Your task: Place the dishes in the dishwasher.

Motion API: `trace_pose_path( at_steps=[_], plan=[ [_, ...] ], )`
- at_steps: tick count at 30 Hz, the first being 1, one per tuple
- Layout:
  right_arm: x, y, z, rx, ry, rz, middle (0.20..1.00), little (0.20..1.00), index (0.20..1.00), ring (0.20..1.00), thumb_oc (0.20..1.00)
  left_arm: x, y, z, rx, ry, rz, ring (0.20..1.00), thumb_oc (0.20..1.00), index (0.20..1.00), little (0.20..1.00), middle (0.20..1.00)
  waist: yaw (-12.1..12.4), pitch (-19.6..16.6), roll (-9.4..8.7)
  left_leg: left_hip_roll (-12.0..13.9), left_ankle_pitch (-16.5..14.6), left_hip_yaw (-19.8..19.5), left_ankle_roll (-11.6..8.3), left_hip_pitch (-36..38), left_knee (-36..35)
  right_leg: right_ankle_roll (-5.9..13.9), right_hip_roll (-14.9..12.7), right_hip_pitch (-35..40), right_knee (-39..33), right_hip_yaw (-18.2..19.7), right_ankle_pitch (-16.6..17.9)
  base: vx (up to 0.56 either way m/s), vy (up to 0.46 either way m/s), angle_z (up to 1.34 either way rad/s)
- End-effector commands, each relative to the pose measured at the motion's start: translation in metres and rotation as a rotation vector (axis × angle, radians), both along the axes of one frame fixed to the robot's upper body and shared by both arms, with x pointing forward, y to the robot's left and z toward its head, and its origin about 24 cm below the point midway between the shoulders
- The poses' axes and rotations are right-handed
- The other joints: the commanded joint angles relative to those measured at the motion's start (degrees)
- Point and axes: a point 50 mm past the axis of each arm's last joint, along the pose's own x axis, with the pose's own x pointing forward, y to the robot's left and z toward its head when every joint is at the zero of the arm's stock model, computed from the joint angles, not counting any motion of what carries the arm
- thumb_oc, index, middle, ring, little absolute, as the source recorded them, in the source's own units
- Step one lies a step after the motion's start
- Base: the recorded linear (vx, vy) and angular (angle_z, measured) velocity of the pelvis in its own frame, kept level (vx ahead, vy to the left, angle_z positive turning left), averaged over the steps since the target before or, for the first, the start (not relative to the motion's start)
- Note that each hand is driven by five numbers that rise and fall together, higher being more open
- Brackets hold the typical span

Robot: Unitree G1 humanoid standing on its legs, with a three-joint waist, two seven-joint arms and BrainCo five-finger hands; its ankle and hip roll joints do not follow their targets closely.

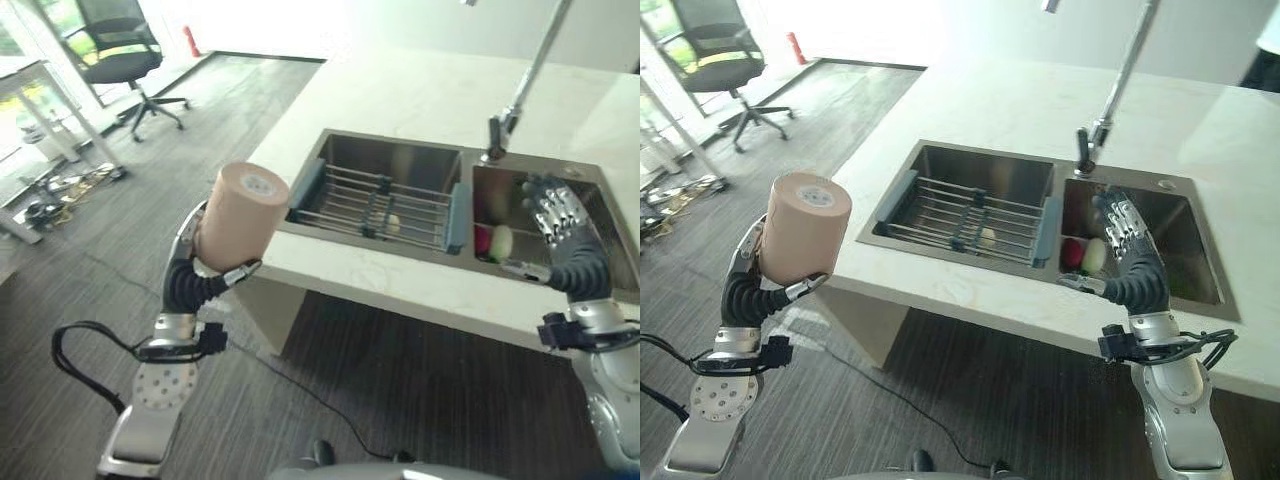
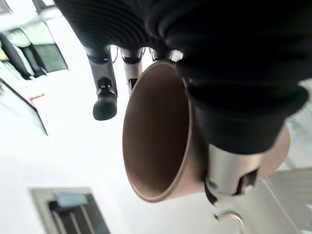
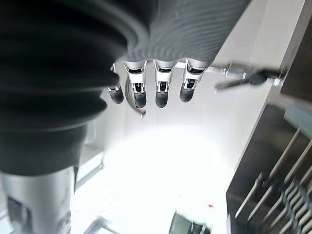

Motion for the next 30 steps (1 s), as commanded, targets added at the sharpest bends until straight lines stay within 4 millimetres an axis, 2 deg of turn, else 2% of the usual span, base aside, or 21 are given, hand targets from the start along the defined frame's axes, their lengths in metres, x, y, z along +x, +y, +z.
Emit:
trace_pose_path(
  at_steps=[1,2,3,5,6,7,10,11,13,14,15,16,17,18,19,20,21,22,26,27,30],
  plan=[
    [0.011,0.011,0.038,-0.059,-0.147,0.079,1.0,1.0,1.0,1.0,1.0,0.004,0.013,0.041,-0.005,-0.227,0.009,0.2,0.2,0.2,0.2,0.2,1.76,1.01,-0.52,7.3,0.44,10.86,-5.54,-1.06,0.2,0.38,1.57,-0.13,-0.02,-4.76,-1.02,-0.28,0.064,1.72],
    [0.013,0.008,0.041,-0.059,-0.163,0.068,1.0,1.0,1.0,1.0,1.0,0.005,0.014,0.045,-0.033,-0.247,-0.002,0.2,0.2,0.2,0.2,0.2,1.76,1.07,-0.68,7.51,-0.7,13.15,-5.52,-0.01,0.57,0.45,1.07,0.26,-0.02,-6.38,-1.9,-0.5,0.146,2.4],
    [0.012,0.0,0.046,-0.041,-0.203,0.041,1.0,1.0,1.0,1.0,1.0,0.007,0.016,0.05,-0.094,-0.277,-0.028,0.2,0.2,0.2,0.2,0.2,0.92,1.59,-1.95,7.52,-3.21,21.06,-3.68,1.31,5.94,-0.05,-0.98,-0.31,-0.02,-11.31,-0.33,-0.5,0.139,2.14],
    [0.005,-0.015,0.045,-0.01,-0.233,-0.034,1.0,1.0,1.0,1.0,1.0,0.008,0.016,0.052,-0.106,-0.284,-0.082,0.2,0.2,0.2,0.2,0.2,-1.13,1.66,-3.65,9.91,-6.88,29.53,-2.1,2.54,12.4,0.82,-3.85,-0.78,-0.02,-17.37,2.45,-0.54,0.198,2.8],
    [0.003,-0.017,0.046,-0.012,-0.235,-0.038,1.0,1.0,1.0,1.0,1.0,0.008,0.017,0.052,-0.111,-0.278,-0.089,0.2,0.2,0.2,0.2,0.2,-1.9,1.56,-3.61,10.34,-7.06,31.21,-1.99,3.4,12.08,1.08,-4.32,-0.83,-0.02,-18.9,2.92,-0.43,0.356,2.93],
    [0.002,-0.018,0.044,-0.026,-0.233,-0.043,1.0,1.0,1.0,1.0,1.0,0.01,0.016,0.051,-0.127,-0.267,-0.118,0.2,0.2,0.2,0.2,0.2,-2.62,1.37,-2.76,10.62,-6.29,33.8,-2.85,5.53,8.71,1.5,-5.29,-1.25,0.14,-21.7,3.99,-0.29,0.397,2.33],
    [0.005,-0.013,0.042,-0.048,-0.22,-0.038,1.0,1.0,1.0,1.0,1.0,0.009,0.014,0.05,-0.142,-0.266,-0.13,0.2,0.2,0.2,0.2,0.2,-1.98,1.53,-0.48,7.47,-4.67,30.46,-3.39,8.71,0.92,3.21,-7.5,-2.33,1.47,-25.22,6.85,-0.25,0.485,2.28],
    [0.008,-0.008,0.038,-0.033,-0.211,-0.029,1.0,1.0,1.0,1.0,1.0,0.008,0.015,0.053,-0.134,-0.276,-0.141,0.2,0.2,0.2,0.2,0.2,0.29,1.66,0.34,5.37,-6.07,25.25,-2.94,7.97,0.2,4.11,-9.39,-3.62,4.64,-26.32,7.67,-0.26,0.501,1.62],
    [0.007,-0.006,0.036,-0.026,-0.213,-0.031,1.0,1.0,1.0,1.0,1.0,0.008,0.013,0.056,-0.121,-0.284,-0.152,0.2,0.2,0.2,0.2,0.2,1.09,1.69,0.48,4.63,-6.42,23.14,-2.68,7.56,0.2,3.98,-9.96,-3.66,5.66,-26.14,7.42,-0.17,0.319,1.14],
    [0.006,-0.005,0.035,-0.021,-0.216,-0.033,1.0,1.0,1.0,1.0,1.0,0.009,0.012,0.058,-0.109,-0.288,-0.161,0.2,0.2,0.2,0.2,0.2,1.4,1.66,0.44,4.16,-6.43,21.37,-2.45,7.19,0.2,3.81,-10.4,-3.74,6.76,-25.61,6.89,-0.1,0.225,1.78],
    [0.005,-0.005,0.034,-0.014,-0.217,-0.058,1.0,1.0,1.0,1.0,1.0,0.011,0.009,0.061,-0.102,-0.289,-0.194,0.2,0.2,0.2,0.2,0.2,1.18,1.62,0.39,3.67,-6.71,18.91,-1.93,7.01,0.2,3.59,-9.9,-3.99,7.68,-22.39,5.66,-0.03,0.237,1.53],
    [0.004,-0.007,0.032,-0.007,-0.213,-0.09,1.0,1.0,1.0,1.0,1.0,0.016,0.005,0.065,-0.101,-0.285,-0.233,0.2,0.2,0.2,0.2,0.2,-0.28,1.43,0.04,2.71,-7.03,14.34,-0.88,6.36,0.2,3.16,-7.62,-5.14,7.85,-14.85,3.53,0.08,0.192,1.72],
    [0.003,-0.009,0.03,-0.006,-0.204,-0.102,1.0,1.0,1.0,1.0,1.0,0.02,0.003,0.065,-0.105,-0.276,-0.247,0.2,0.2,0.2,0.2,0.2,-1.68,1.18,-0.2,2.05,-7.32,11.16,-0.15,5.91,0.2,2.94,-5.52,-5.86,7.98,-9.01,1.88,0.09,0.165,2.45],
    [0.002,-0.014,0.029,-0.006,-0.197,-0.127,1.0,1.0,1.0,1.0,1.0,0.024,-0.001,0.065,-0.109,-0.269,-0.275,0.2,0.2,0.2,0.2,0.2,-3.07,1.18,-0.43,1.58,-6.39,9.62,0.65,4.93,0.2,2.21,-3.97,-6.72,8.13,-4.26,1.53,0.1,0.167,3.37],
    [0.0,-0.017,0.028,-0.011,-0.193,-0.124,1.0,1.0,1.0,1.0,1.0,0.028,-0.004,0.064,-0.123,-0.266,-0.281,0.2,0.2,0.2,0.2,0.2,-4.45,0.83,-0.75,0.82,-6.24,6.81,1.31,4.23,0.2,2.09,-2.29,-7.08,7.89,1.48,0.98,0.07,0.167,3.06],
    [-0.002,-0.021,0.027,-0.019,-0.193,-0.13,1.0,1.0,1.0,1.0,1.0,0.03,-0.009,0.062,-0.135,-0.264,-0.295,0.2,0.2,0.2,0.2,0.2,-5.39,0.19,-1.16,-0.03,-6.25,4.34,1.68,3.45,0.2,2.01,-0.75,-7.01,7.01,5.67,0.71,0.06,0.168,2.89],
    [-0.003,-0.022,0.028,-0.027,-0.195,-0.119,1.0,1.0,1.0,1.0,1.0,0.031,-0.011,0.061,-0.139,-0.265,-0.286,0.2,0.2,0.2,0.2,0.2,-5.59,-0.2,-1.51,-0.4,-5.88,3.46,1.77,2.82,0.2,1.98,-0.28,-7.27,6.24,7.12,1.4,0.05,0.101,2.21],
    [-0.003,-0.024,0.03,-0.029,-0.198,-0.12,1.0,1.0,1.0,1.0,1.0,0.034,-0.015,0.059,-0.142,-0.262,-0.282,0.2,0.2,0.2,0.2,0.2,-5.58,-0.88,-2.24,-1.36,-6.12,1.6,2.3,2.1,0.2,2.86,-0.36,-7.99,6.25,9.2,2.94,0.03,0.041,1.69],
    [-0.001,-0.025,0.033,-0.009,-0.196,-0.113,1.0,1.0,1.0,1.0,1.0,0.031,-0.01,0.057,-0.149,-0.258,-0.254,0.2,0.2,0.2,0.2,0.2,-3.59,-1.42,-2.93,-1.42,-6.38,0.06,2.3,2.04,0.2,3.49,-1.02,-6.96,5.91,7.09,2.28,0.05,-0.076,0.16],
    [0.002,-0.02,0.034,-0.003,-0.2,-0.104,1.0,1.0,1.0,1.0,1.0,0.028,-0.007,0.057,-0.139,-0.253,-0.251,0.2,0.2,0.2,0.2,0.2,-2.78,-1.47,-2.98,-1.3,-6.93,-0.36,2.42,2.67,0.2,3.91,-1.29,-6.66,5.28,6.56,2.61,0.11,-0.186,-0.05],
    [0.008,-0.014,0.031,0.005,-0.167,-0.1,1.0,1.0,1.0,1.0,1.0,0.026,-0.003,0.056,-0.122,-0.235,-0.224,0.2,0.2,0.2,0.2,0.2,-2.55,-1.5,-2.83,-1.15,-7.8,-0.62,2.83,3.92,0.2,3.57,-0.58,-5.55,4.52,6.74,2.08,0.14,-0.178,0.02]
  ],
)
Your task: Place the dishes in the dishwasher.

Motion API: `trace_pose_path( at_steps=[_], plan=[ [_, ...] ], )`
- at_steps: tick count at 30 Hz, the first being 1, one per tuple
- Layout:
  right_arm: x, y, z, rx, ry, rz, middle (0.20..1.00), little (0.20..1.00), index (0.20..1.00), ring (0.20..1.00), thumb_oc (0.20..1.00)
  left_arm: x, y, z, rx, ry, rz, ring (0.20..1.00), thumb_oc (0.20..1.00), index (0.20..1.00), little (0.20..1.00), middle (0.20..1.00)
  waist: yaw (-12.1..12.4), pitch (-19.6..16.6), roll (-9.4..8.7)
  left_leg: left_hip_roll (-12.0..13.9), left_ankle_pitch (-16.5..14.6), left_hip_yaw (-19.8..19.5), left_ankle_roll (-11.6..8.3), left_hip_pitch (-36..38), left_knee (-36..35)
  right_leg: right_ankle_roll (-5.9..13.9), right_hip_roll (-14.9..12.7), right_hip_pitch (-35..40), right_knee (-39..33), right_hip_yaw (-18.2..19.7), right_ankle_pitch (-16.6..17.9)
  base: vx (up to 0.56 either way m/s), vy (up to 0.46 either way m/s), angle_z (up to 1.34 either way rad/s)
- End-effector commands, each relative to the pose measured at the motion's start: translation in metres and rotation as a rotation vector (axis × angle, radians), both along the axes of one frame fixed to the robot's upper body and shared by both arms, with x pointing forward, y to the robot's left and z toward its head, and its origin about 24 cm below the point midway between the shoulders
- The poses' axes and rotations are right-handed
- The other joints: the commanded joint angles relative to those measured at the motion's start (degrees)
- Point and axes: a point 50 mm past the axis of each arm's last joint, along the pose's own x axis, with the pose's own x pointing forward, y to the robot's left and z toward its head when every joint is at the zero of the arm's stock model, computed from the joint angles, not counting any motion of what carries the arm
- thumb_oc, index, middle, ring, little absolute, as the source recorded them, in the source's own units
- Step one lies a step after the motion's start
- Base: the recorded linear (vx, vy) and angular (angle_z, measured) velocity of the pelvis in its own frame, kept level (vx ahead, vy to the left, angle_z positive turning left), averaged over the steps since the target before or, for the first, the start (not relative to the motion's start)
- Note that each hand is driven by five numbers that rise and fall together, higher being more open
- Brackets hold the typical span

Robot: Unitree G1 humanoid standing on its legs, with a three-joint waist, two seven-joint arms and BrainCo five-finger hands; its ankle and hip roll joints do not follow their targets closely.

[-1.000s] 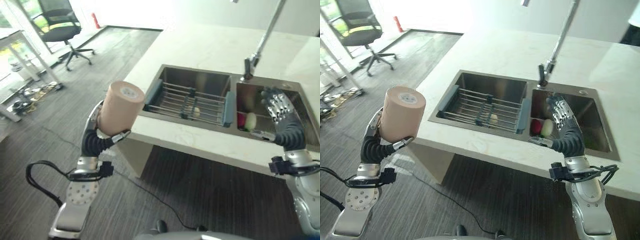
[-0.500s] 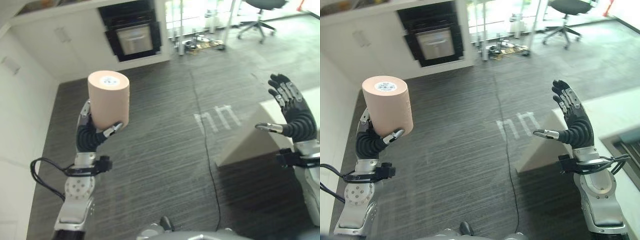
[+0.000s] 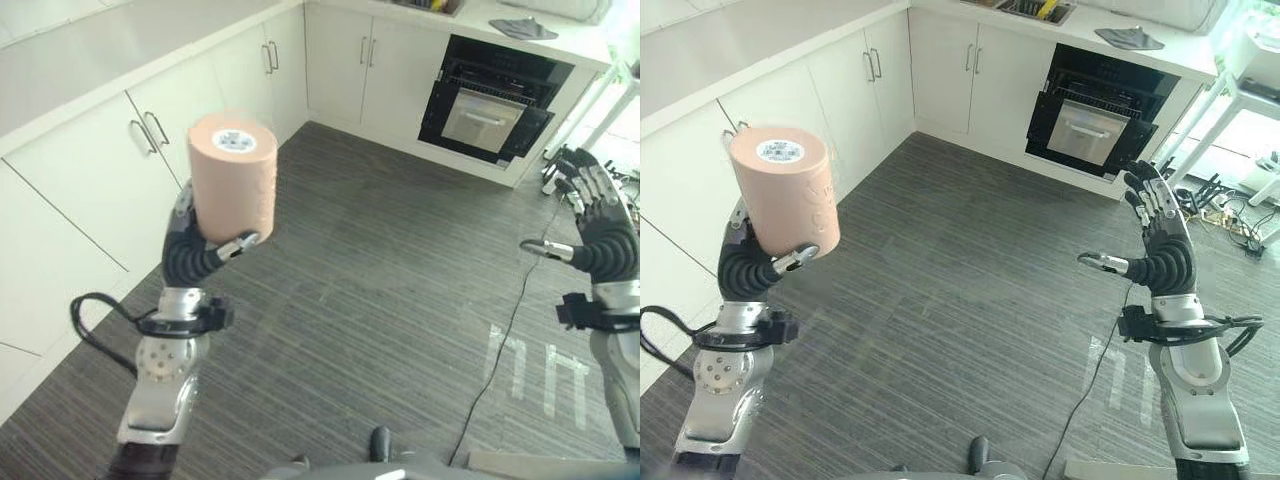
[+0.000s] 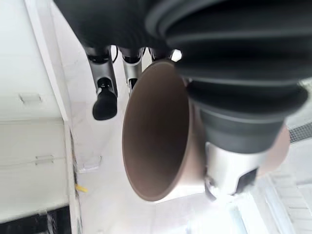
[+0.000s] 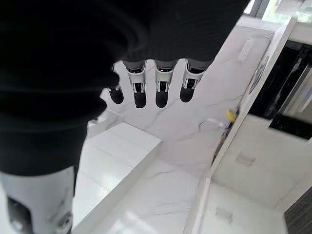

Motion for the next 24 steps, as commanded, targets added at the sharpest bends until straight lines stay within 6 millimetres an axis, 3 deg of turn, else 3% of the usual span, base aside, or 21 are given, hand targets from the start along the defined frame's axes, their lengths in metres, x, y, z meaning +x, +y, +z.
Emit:
trace_pose_path(
  at_steps=[1,4,6,7,8,9,10,11,12,13,14,16,17,19,20,24],
  plan=[
    [-0.005,-0.01,0.016,0.003,-0.068,-0.04,1.0,1.0,1.0,1.0,1.0,0.005,-0.003,0.025,0.089,-0.11,-0.035,0.2,0.2,0.2,0.2,0.2,-1.44,-2.03,1.34,-3.37,-0.75,-0.68,2.12,-3.89,-0.36,4.27,-1.39,-0.02,4.18,-2.26,-3.89,0.14,-0.116,-0.05],
    [-0.01,-0.011,0.006,0.011,-0.008,-0.047,1.0,1.0,1.0,1.0,1.0,0.0,-0.002,0.019,0.101,-0.058,-0.061,0.2,0.2,0.2,0.2,0.2,-2.64,-1.51,1.64,-3.44,-1.47,-0.23,2.6,-2.21,-0.36,3.84,-0.35,0.94,3.36,-0.6,-3.85,0.2,-0.1,-0.33],
    [-0.011,-0.008,0.003,0.02,0.006,-0.028,1.0,1.0,1.0,1.0,1.0,-0.002,-0.002,0.017,0.114,-0.042,-0.065,0.2,0.2,0.2,0.2,0.2,-2.87,-1.02,1.83,-2.77,-1.23,0.9,2.53,-2.04,-0.36,3.75,-0.07,0.52,6.44,-1.68,-4.91,0.08,-0.108,-0.4],
    [-0.011,-0.006,0.001,0.027,0.008,-0.01,1.0,1.0,1.0,1.0,1.0,-0.002,-0.002,0.016,0.12,-0.039,-0.059,0.2,0.2,0.2,0.2,0.2,-2.73,-0.46,1.8,-2.51,-1.06,2.1,2.49,-1.82,-0.36,4.42,-0.66,-0.55,9.29,-3.95,-4.34,0.01,-0.171,-0.65],
    [-0.012,-0.004,0.0,0.032,0.01,0.012,1.0,1.0,1.0,1.0,1.0,-0.004,0.0,0.016,0.13,-0.042,-0.043,0.2,0.2,0.2,0.2,0.2,-2.21,0.23,1.75,-1.86,-0.83,4.46,2.18,-1.43,-0.36,5.53,-3.12,-2.13,12.12,-8.25,-2.44,-0.05,-0.329,-1.13],
    [-0.01,-0.001,-0.003,0.016,0.015,0.016,1.0,1.0,1.0,1.0,1.0,-0.006,0.006,0.018,0.139,-0.06,-0.002,0.2,0.2,0.2,0.2,0.2,-1.4,1.27,1.9,-0.19,-1.63,7.74,1.44,-0.25,-0.36,7.03,-7.65,-3.61,13.55,-13.98,-0.5,-0.13,-0.366,-1.27],
    [-0.009,-0.002,-0.004,0.025,0.013,0.006,1.0,1.0,1.0,1.0,1.0,-0.006,0.009,0.023,0.139,-0.074,0.009,0.2,0.2,0.2,0.2,0.2,-1.11,2.36,1.97,0.66,-1.31,10.13,1.52,0.07,-0.36,6.44,-8.57,-4.39,15.3,-16.42,-0.95,-0.1,-0.401,-1.5],
    [-0.007,-0.005,-0.004,0.05,0.015,0.004,1.0,1.0,1.0,1.0,1.0,-0.005,0.011,0.025,0.141,-0.077,0.019,0.2,0.2,0.2,0.2,0.2,-1.68,2.76,1.81,1.13,-1.21,10.98,1.3,0.57,-0.33,6.29,-7.93,-4.7,12.91,-15.9,-1.53,0.08,-0.386,-1.94],
    [-0.005,-0.009,-0.005,0.07,0.016,-0.003,1.0,1.0,1.0,1.0,1.0,-0.003,0.011,0.023,0.124,-0.071,0.03,0.2,0.2,0.2,0.2,0.2,-2.65,2.91,1.45,2.37,-3.28,11.64,0.04,1.47,3.38,5.18,-5.88,-2.24,9.68,-14.83,-4.19,0.15,-0.294,-1.61],
    [-0.005,-0.009,-0.005,0.07,0.016,-0.003,1.0,1.0,1.0,1.0,1.0,-0.003,0.011,0.023,0.124,-0.071,0.03,0.2,0.2,0.2,0.2,0.2,-2.63,2.95,1.47,2.45,-3.42,11.65,-0.01,1.41,3.63,5.14,-5.82,-2.15,9.56,-14.83,-4.15,0.12,-0.356,-1.33],
    [-0.005,-0.012,0.0,0.058,0.017,0.023,1.0,1.0,1.0,1.0,1.0,-0.003,0.01,0.022,0.104,-0.072,0.036,0.2,0.2,0.2,0.2,0.2,-2.18,3.42,0.34,3.83,0.08,11.87,-2.34,-2.84,15.0,2.59,-4.64,0.03,7.38,-14.94,-3.78,0.01,-0.232,-0.35],
    [-0.002,-0.012,0.004,0.029,0.01,0.009,1.0,1.0,1.0,1.0,1.0,-0.001,0.006,0.02,0.097,-0.073,0.03,0.2,0.2,0.2,0.2,0.2,-0.83,3.82,0.6,3.93,3.98,8.66,-4.36,-8.38,19.07,1.57,-2.67,2.8,4.52,-13.89,-3.82,0.06,-0.142,-0.32],
    [0.003,-0.007,0.011,0.021,-0.003,0.058,1.0,1.0,1.0,1.0,1.0,-0.001,0.007,0.018,0.087,-0.067,0.053,0.2,0.2,0.2,0.2,0.2,0.34,4.25,0.28,0.15,0.13,5.74,-1.63,-8.0,15.0,1.88,-3.16,2.78,4.83,-11.07,-3.72,0.1,0.048,-0.71],
    [0.005,-0.001,0.011,0.031,-0.005,0.091,1.0,1.0,1.0,1.0,1.0,-0.001,0.006,0.011,0.088,-0.066,0.056,0.2,0.2,0.2,0.2,0.2,0.34,3.81,1.26,0.96,1.11,6.48,-1.7,-8.86,11.92,2.2,-2.9,3.07,4.95,-9.88,-3.84,0.15,0.122,-1.43],
    [0.003,0.008,0.002,-0.005,-0.005,0.079,1.0,1.0,1.0,1.0,1.0,-0.001,0.008,0.01,0.092,-0.059,0.072,0.2,0.2,0.2,0.2,0.2,-0.19,2.78,2.35,-0.26,1.57,4.74,-1.05,-5.08,4.54,2.68,-2.4,3.11,3.86,-8.82,-4.34,0.15,0.128,-1.5],
    [-0.009,0.003,-0.004,0.026,0.026,0.133,1.0,1.0,1.0,1.0,1.0,-0.004,0.01,0.015,0.109,-0.064,0.068,0.2,0.2,0.2,0.2,0.2,-1.58,0.63,2.52,-0.55,1.64,5.08,-0.94,-1.9,-0.13,3.35,-2.07,2.84,3.07,-8.77,-4.0,0.11,0.049,-0.61]
  ],
)
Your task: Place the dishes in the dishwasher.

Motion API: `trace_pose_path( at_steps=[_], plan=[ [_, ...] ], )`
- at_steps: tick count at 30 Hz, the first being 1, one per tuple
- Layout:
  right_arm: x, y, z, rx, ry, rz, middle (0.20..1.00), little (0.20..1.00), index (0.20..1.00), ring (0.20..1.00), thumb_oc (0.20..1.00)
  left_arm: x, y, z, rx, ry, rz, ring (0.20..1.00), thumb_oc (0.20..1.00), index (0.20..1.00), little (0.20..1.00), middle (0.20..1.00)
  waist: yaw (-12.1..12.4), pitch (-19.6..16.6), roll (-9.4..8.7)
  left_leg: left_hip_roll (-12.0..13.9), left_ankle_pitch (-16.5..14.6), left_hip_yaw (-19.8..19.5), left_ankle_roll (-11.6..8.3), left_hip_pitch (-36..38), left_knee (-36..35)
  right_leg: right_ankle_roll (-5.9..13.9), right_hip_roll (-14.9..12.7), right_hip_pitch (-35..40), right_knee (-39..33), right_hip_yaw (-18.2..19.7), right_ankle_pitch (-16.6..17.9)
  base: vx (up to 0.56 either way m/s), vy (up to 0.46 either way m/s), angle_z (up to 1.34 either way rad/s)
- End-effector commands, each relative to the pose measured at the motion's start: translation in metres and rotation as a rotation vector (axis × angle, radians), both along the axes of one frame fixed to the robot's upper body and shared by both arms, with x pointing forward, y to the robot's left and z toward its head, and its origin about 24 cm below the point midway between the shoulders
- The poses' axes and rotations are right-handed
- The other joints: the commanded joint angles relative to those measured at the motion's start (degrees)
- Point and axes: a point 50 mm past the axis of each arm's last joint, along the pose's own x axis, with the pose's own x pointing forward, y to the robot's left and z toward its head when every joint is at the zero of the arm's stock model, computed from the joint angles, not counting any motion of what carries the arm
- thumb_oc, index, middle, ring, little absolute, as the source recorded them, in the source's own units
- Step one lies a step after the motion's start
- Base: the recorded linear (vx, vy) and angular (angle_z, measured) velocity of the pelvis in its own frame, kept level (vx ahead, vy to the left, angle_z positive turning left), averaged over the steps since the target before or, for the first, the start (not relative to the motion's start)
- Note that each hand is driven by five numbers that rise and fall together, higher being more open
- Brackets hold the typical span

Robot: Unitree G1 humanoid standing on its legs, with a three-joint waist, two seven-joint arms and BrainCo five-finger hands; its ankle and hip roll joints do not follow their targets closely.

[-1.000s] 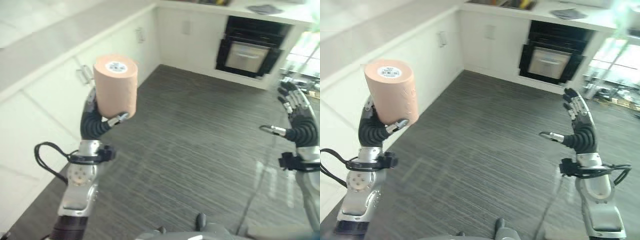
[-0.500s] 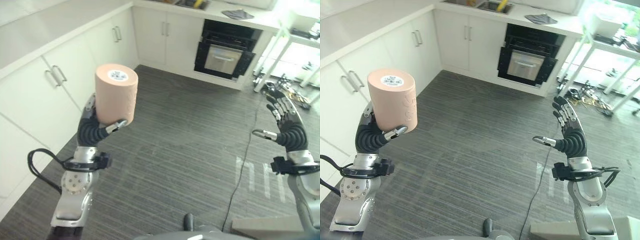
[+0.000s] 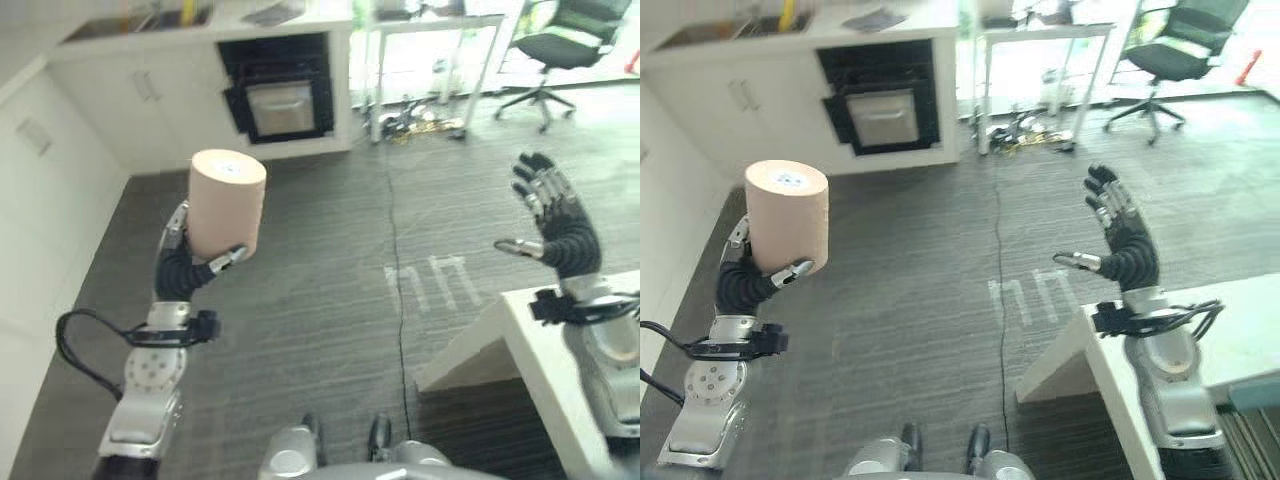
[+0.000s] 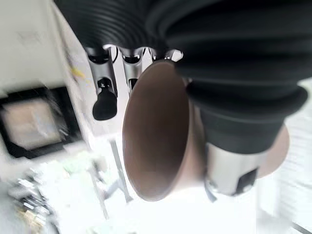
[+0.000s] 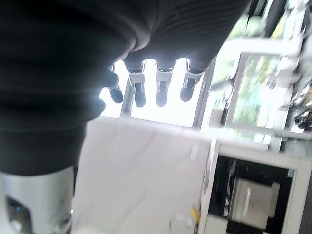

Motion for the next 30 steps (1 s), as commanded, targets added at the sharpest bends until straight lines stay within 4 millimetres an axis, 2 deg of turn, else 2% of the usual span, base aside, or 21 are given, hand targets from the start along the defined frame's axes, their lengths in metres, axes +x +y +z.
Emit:
trace_pose_path(
  at_steps=[1,8,14,20,21,22,23,29,30],
  plan=[
    [0.002,-0.005,0.033,-0.03,-0.169,0.045,1.0,1.0,1.0,1.0,1.0,-0.005,-0.002,0.028,0.041,-0.159,-0.011,0.2,0.2,0.2,0.2,0.2,1.57,-1.48,-0.19,0.3,3.88,0.72,-2.56,10.92,-11.03,5.84,-5.78,2.21,0.08,-0.23,0.08,0.11,0.034,-0.19],
    [0.006,0.001,0.035,-0.049,-0.16,0.04,1.0,1.0,1.0,1.0,1.0,-0.003,-0.007,0.026,0.018,-0.148,-0.037,0.2,0.2,0.2,0.2,0.2,1.72,-1.75,-0.5,-0.17,2.59,1.16,-1.73,11.84,-11.18,5.73,-5.48,3.34,-1.6,-0.01,0.34,0.08,0.024,0.01],
    [0.001,-0.002,0.035,-0.063,-0.157,0.049,1.0,1.0,1.0,1.0,1.0,-0.006,-0.005,0.025,0.013,-0.149,-0.029,0.2,0.2,0.2,0.2,0.2,1.56,-2.23,-0.92,-0.37,1.95,1.01,-1.35,11.84,-11.18,5.61,-4.97,3.62,-2.39,0.82,0.36,0.07,-0.005,0.19],
    [0.001,-0.001,0.037,-0.085,-0.165,0.059,1.0,1.0,1.0,1.0,1.0,-0.01,-0.003,0.023,0.01,-0.139,-0.019,0.2,0.2,0.2,0.2,0.2,2.45,-2.5,-1.07,-0.5,1.88,0.46,-1.36,11.58,-11.18,5.44,-4.67,3.97,-2.81,0.56,0.09,0.0,-0.001,-0.01],
    [-0.013,0.002,0.037,0.057,-0.343,-0.037,1.0,1.0,1.0,1.0,1.0,-0.017,0.004,0.035,-0.131,-0.28,0.035,0.2,0.2,0.2,0.2,0.2,3.62,-0.34,-2.89,3.05,7.46,3.47,-3.76,3.38,-10.15,6.68,-8.56,2.78,0.42,1.1,-1.5,0.0,0.0,0.0],
    [-0.012,0.002,0.037,0.056,-0.347,-0.036,1.0,1.0,1.0,1.0,1.0,-0.016,0.003,0.035,-0.124,-0.278,0.031,0.2,0.2,0.2,0.2,0.2,3.37,-0.66,-2.58,3.36,7.82,3.19,-3.9,3.82,-10.92,6.41,-8.1,2.36,0.3,1.06,-1.09,0.0,0.0,0.0],
    [-0.014,0.0,0.037,0.074,-0.351,-0.031,1.0,1.0,1.0,1.0,1.0,-0.012,0.003,0.036,-0.096,-0.274,0.011,0.2,0.2,0.2,0.2,0.2,2.11,-2.35,-2.03,3.51,6.59,3.3,-4.04,5.36,-11.18,5.47,-6.53,2.09,0.61,0.84,-1.95,0.0,-0.029,0.09],
    [-0.022,-0.008,0.035,0.081,-0.324,-0.026,1.0,1.0,1.0,1.0,1.0,-0.02,0.014,0.031,-0.129,-0.253,0.021,0.2,0.2,0.2,0.2,0.2,1.72,-4.04,-1.7,2.4,5.86,2.74,-3.53,6.48,-11.18,4.17,-5.17,1.91,0.31,0.86,-2.49,0.05,-0.048,0.21],
    [-0.021,-0.009,0.038,0.074,-0.323,-0.021,1.0,1.0,1.0,1.0,1.0,-0.021,0.014,0.03,-0.141,-0.246,0.019,0.2,0.2,0.2,0.2,0.2,1.98,-3.18,-2.19,1.78,4.64,3.93,-3.89,5.6,-5.74,3.38,-5.33,2.81,0.22,0.74,-2.95,0.06,-0.065,0.3]
  ],
)
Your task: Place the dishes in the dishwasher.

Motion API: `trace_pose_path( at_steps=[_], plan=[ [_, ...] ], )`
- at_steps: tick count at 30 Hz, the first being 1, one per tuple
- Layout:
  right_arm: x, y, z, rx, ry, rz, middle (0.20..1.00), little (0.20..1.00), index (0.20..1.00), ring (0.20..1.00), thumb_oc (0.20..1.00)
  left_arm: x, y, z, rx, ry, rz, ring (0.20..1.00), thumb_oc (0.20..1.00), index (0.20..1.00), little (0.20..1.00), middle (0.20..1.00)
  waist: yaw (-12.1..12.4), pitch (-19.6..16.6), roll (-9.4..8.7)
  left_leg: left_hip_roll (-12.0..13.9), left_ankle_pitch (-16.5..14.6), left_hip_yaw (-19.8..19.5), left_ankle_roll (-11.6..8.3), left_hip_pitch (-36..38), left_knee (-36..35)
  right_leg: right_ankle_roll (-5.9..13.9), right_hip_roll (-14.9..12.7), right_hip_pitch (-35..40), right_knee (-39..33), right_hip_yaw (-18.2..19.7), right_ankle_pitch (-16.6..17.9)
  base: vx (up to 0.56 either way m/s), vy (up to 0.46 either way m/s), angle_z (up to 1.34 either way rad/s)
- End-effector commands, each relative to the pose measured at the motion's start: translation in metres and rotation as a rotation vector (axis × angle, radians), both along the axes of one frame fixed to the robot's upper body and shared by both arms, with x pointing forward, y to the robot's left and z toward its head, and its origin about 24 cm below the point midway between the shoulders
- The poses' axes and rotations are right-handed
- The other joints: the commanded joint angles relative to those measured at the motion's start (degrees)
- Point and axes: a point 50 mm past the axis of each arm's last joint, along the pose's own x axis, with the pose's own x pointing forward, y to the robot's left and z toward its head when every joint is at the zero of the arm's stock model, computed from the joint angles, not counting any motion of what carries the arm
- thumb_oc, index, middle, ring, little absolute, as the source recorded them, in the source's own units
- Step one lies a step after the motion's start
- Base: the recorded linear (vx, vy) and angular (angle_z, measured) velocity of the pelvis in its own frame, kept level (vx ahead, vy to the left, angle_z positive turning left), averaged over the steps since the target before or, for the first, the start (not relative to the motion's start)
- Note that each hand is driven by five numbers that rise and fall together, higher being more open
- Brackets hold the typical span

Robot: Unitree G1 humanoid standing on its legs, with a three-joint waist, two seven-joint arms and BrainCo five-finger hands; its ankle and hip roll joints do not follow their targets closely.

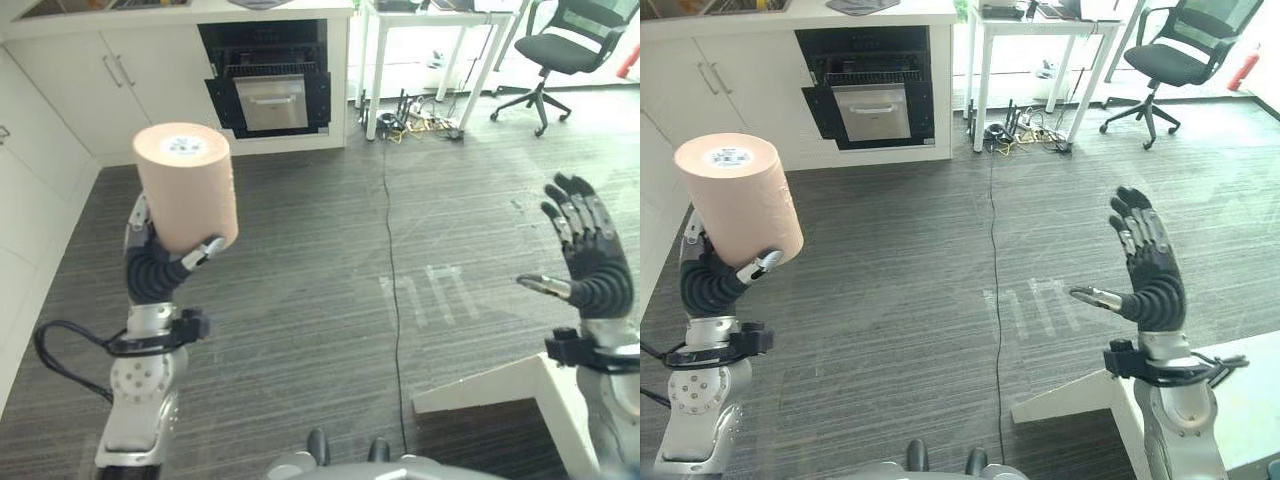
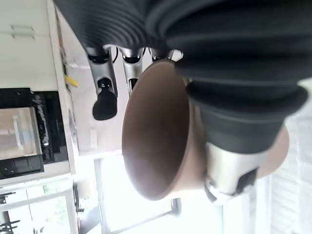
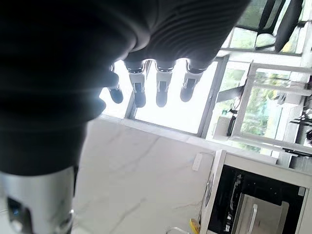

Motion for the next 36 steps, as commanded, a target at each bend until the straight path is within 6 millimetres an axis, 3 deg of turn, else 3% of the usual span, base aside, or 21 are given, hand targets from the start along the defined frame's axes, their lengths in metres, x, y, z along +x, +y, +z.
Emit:
trace_pose_path(
  at_steps=[1,2,4,5,8,10,11,13,15,17,18,20,22,24,25,30,31,33,34,35,36],
  plan=[
    [0.007,0.003,0.022,0.012,-0.131,0.059,1.0,1.0,1.0,1.0,1.0,-0.002,0.003,0.021,-0.016,-0.139,-0.024,0.2,0.2,0.2,0.2,0.2,1.05,-0.86,-1.14,4.59,-3.16,5.86,-4.65,-1.35,10.78,3.0,-3.76,0.12,2.85,-0.56,-2.2,0.05,-0.109,0.29],
    [0.01,0.001,0.026,-0.01,-0.144,0.045,1.0,1.0,1.0,1.0,1.0,-0.001,-0.001,0.02,-0.044,-0.138,-0.049,0.2,0.2,0.2,0.2,0.2,1.89,1.17,-1.55,6.76,-0.19,5.93,-7.31,-7.88,23.48,1.6,-3.75,1.1,2.3,-1.75,-1.88,0.14,0.002,0.28],
    [0.013,-0.001,0.029,-0.031,-0.153,0.012,1.0,1.0,1.0,1.0,1.0,0.0,-0.005,0.017,-0.068,-0.124,-0.075,0.2,0.2,0.2,0.2,0.2,1.73,2.54,-1.16,10.82,2.05,7.69,-8.49,-10.22,22.37,1.63,-3.79,1.32,2.1,-3.12,-1.48,0.28,0.265,0.44],
    [0.01,-0.002,0.026,-0.015,-0.136,0.016,1.0,1.0,1.0,1.0,1.0,-0.006,-0.003,0.01,-0.092,-0.102,-0.076,0.2,0.2,0.2,0.2,0.2,1.34,2.37,0.02,13.94,5.84,9.62,-9.07,-7.57,7.2,2.8,-3.73,2.66,2.01,-3.14,-2.37,0.42,0.494,0.41],
    [0.009,-0.002,0.023,-0.002,-0.105,0.059,1.0,1.0,1.0,1.0,1.0,-0.017,0.001,0.004,-0.085,-0.105,-0.028,0.2,0.2,0.2,0.2,0.2,2.0,2.42,1.69,17.29,13.58,4.06,-11.0,-8.84,-0.11,3.06,-3.76,4.59,2.45,-0.14,-3.92,0.5,0.561,0.0],
    [0.014,0.005,0.029,-0.013,-0.135,0.101,1.0,1.0,1.0,1.0,1.0,-0.014,0.002,0.008,-0.056,-0.136,0.007,0.2,0.2,0.2,0.2,0.2,2.59,2.18,1.69,16.44,9.94,2.54,-10.25,-8.32,-0.11,4.72,-6.32,5.78,3.38,0.37,-5.35,0.47,0.722,-0.81],
    [0.012,0.007,0.031,0.006,-0.155,0.118,1.0,1.0,1.0,1.0,1.0,-0.007,0.004,0.013,-0.036,-0.134,0.005,0.2,0.2,0.2,0.2,0.2,2.42,1.46,1.3,14.78,8.1,5.22,-9.09,-7.26,0.55,8.05,-10.23,7.63,5.52,-0.82,-5.88,0.63,0.907,-1.04],
    [0.008,0.008,0.03,0.021,-0.151,0.099,1.0,1.0,1.0,1.0,1.0,0.005,-0.001,0.02,0.009,-0.112,-0.078,0.2,0.2,0.2,0.2,0.2,3.19,1.04,-0.03,8.73,5.18,3.63,-5.48,-4.76,0.87,10.25,-18.89,4.7,22.03,-1.28,1.76,0.58,0.752,-0.24],
    [0.004,0.009,0.027,0.013,-0.149,0.081,1.0,1.0,1.0,1.0,1.0,0.008,-0.006,0.02,0.035,-0.098,-0.084,0.2,0.2,0.2,0.2,0.2,3.21,1.08,0.35,6.59,3.36,1.9,-3.17,-2.66,0.42,9.81,-21.26,-1.05,33.72,0.2,4.74,0.34,0.401,0.6],
    [0.006,0.012,0.023,0.017,-0.144,0.084,1.0,1.0,1.0,1.0,1.0,0.011,-0.008,0.018,0.061,-0.088,-0.072,0.2,0.2,0.2,0.2,0.2,2.2,1.74,1.02,6.26,1.96,2.48,-2.55,-0.24,-0.11,8.74,-18.5,-6.34,38.65,0.67,2.91,0.29,0.172,0.62],
    [0.007,0.01,0.022,0.023,-0.14,0.073,1.0,1.0,1.0,1.0,1.0,0.015,-0.009,0.021,0.075,-0.086,-0.07,0.2,0.2,0.2,0.2,0.2,1.58,2.04,0.73,5.98,2.12,2.43,-2.69,-0.16,-0.11,7.48,-13.73,-6.97,33.15,-0.55,-0.82,0.38,-0.031,0.18],
    [0.008,0.006,0.021,0.038,-0.13,0.052,1.0,1.0,1.0,1.0,1.0,0.018,-0.009,0.023,0.081,-0.081,-0.07,0.2,0.2,0.2,0.2,0.2,1.08,2.27,0.49,5.97,2.07,2.69,-3.12,0.37,-0.11,7.17,-11.01,-6.34,25.98,-2.89,-1.28,0.33,-0.102,0.23],
    [0.004,-0.004,0.018,0.057,-0.112,0.045,1.0,1.0,1.0,1.0,1.0,0.017,-0.006,0.023,0.088,-0.069,-0.068,0.2,0.2,0.2,0.2,0.2,-1.08,3.85,-0.73,5.49,0.34,4.93,-3.73,2.71,-0.11,8.56,-7.46,-7.33,8.05,-3.15,4.35,0.6,-0.314,0.48],
    [-0.005,-0.007,0.008,0.076,-0.104,0.019,1.0,1.0,1.0,1.0,1.0,0.014,-0.009,0.019,0.113,-0.065,-0.079,0.2,0.2,0.2,0.2,0.2,-4.61,5.21,-0.85,4.68,-3.07,2.96,-2.07,7.12,-0.11,9.91,-7.01,-16.79,0.17,2.19,12.12,0.9,-0.439,1.14],
    [-0.007,-0.009,0.007,0.081,-0.104,0.016,1.0,1.0,1.0,1.0,1.0,0.013,-0.009,0.018,0.112,-0.066,-0.071,0.2,0.2,0.2,0.2,0.2,-4.72,5.34,-0.96,4.62,-4.08,3.14,-1.74,8.32,-0.11,9.89,-7.21,-17.84,0.6,0.65,12.91,0.78,-0.386,1.24],
    [0.001,-0.005,0.007,0.101,-0.1,0.033,1.0,1.0,1.0,1.0,1.0,0.006,-0.003,0.017,0.075,-0.079,0.005,0.2,0.2,0.2,0.2,0.2,-3.99,2.41,-1.58,4.78,-11.49,2.21,-0.88,13.17,5.35,8.69,-6.26,-13.66,1.45,-1.65,10.58,0.5,-0.359,0.03],
    [0.002,-0.004,0.009,0.096,-0.101,0.036,1.0,1.0,1.0,1.0,1.0,0.006,-0.003,0.015,0.062,-0.073,0.008,0.2,0.2,0.2,0.2,0.2,-3.89,1.38,-1.08,5.63,-11.67,2.58,-1.84,13.95,7.35,7.99,-5.97,-12.89,2.07,-2.74,9.88,0.45,-0.335,-0.25],
    [0.003,-0.004,0.012,0.073,-0.09,0.035,1.0,1.0,1.0,1.0,1.0,0.001,-0.004,0.012,0.052,-0.057,0.003,0.2,0.2,0.2,0.2,0.2,-3.58,-0.4,-0.4,10.09,-2.75,3.8,-6.7,11.24,23.59,3.62,-4.05,-9.92,1.33,-5.61,7.7,0.34,-0.387,-1.02],
    [0.003,-0.004,0.012,0.073,-0.09,0.035,1.0,1.0,1.0,1.0,1.0,0.001,-0.004,0.012,0.052,-0.057,0.003,0.2,0.2,0.2,0.2,0.2,-3.58,-0.4,-0.4,10.09,-2.75,3.8,-6.7,11.24,23.59,3.62,-4.05,-9.92,1.33,-5.61,7.7,0.66,-0.594,-0.74],
    [0.004,-0.007,0.014,0.041,-0.074,0.048,1.0,1.0,1.0,1.0,1.0,-0.004,-0.003,0.007,0.062,-0.042,0.008,0.2,0.2,0.2,0.2,0.2,-2.32,0.21,-0.56,14.42,1.44,4.07,-9.59,0.11,41.39,0.61,-2.12,-3.95,0.55,-4.84,3.33,0.48,-0.392,-0.33],
    [0.005,-0.006,0.015,0.035,-0.071,0.047,1.0,1.0,1.0,1.0,1.0,-0.004,-0.003,0.005,0.056,-0.037,0.005,0.2,0.2,0.2,0.2,0.2,-1.75,0.72,-1.13,12.33,-0.52,3.87,-7.47,-3.32,42.22,0.48,-2.83,-3.59,0.73,-5.35,3.5,0.61,-0.383,-0.21]
  ],
)
